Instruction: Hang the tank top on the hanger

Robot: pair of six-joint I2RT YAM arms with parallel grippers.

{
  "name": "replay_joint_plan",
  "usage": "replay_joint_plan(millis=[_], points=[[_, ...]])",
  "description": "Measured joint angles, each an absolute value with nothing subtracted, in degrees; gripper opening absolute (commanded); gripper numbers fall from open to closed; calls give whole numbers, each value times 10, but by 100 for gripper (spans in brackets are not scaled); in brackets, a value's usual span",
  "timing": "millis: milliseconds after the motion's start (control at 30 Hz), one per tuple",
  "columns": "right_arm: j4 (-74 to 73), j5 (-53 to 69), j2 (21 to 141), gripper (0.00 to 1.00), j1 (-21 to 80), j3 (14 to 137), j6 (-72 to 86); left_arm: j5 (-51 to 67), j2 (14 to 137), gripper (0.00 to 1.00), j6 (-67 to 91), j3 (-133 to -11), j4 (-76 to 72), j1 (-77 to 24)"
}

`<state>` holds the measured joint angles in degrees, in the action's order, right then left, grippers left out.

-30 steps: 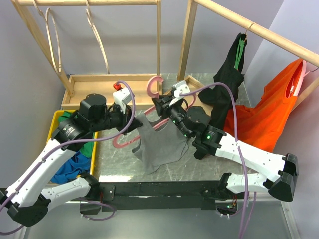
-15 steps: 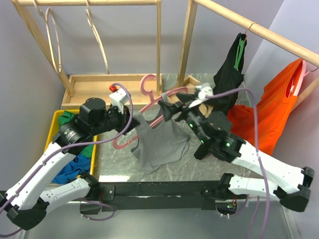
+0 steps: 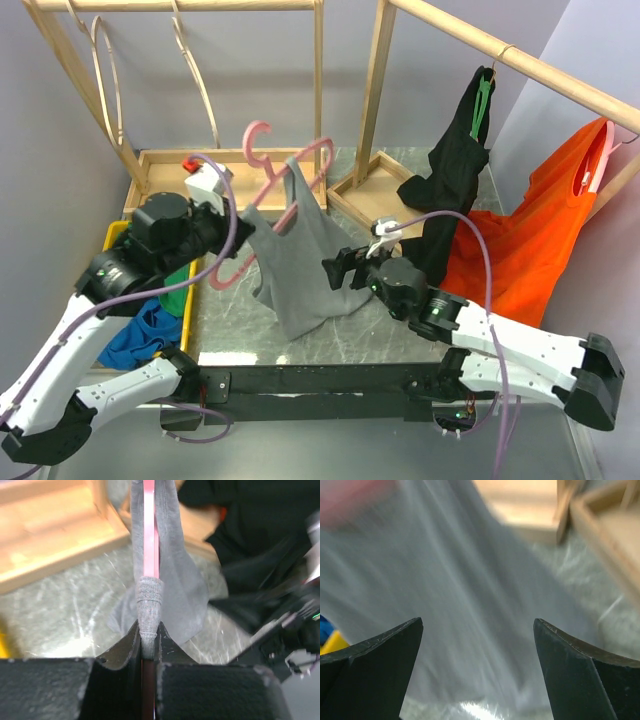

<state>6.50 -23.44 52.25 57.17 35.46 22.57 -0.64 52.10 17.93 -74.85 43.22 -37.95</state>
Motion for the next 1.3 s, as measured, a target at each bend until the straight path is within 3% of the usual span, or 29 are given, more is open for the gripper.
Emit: replay_joint_plan(millis=[467, 700, 967, 1167, 1200, 1233, 1300], points=[[119, -201, 686, 100, 564, 330, 307, -70, 578, 1, 162, -986, 453, -380], [152, -167, 798, 100, 518, 349, 321, -72, 618, 1, 154, -1003, 454, -380], [120, -180, 914, 97, 512, 476, 319, -72, 629, 1, 147, -1003, 459, -380], [71, -202, 990, 84, 538, 533, 323, -72, 621, 1, 147, -1003, 459, -380], [60, -206, 999, 79, 546, 536, 324, -73, 620, 1, 147, -1003, 459, -380], [51, -211, 1006, 63, 554, 539, 326, -74, 620, 1, 147, -1002, 459, -380], [34, -218, 1016, 50, 566, 542, 329, -75, 617, 1, 147, -999, 458, -380]])
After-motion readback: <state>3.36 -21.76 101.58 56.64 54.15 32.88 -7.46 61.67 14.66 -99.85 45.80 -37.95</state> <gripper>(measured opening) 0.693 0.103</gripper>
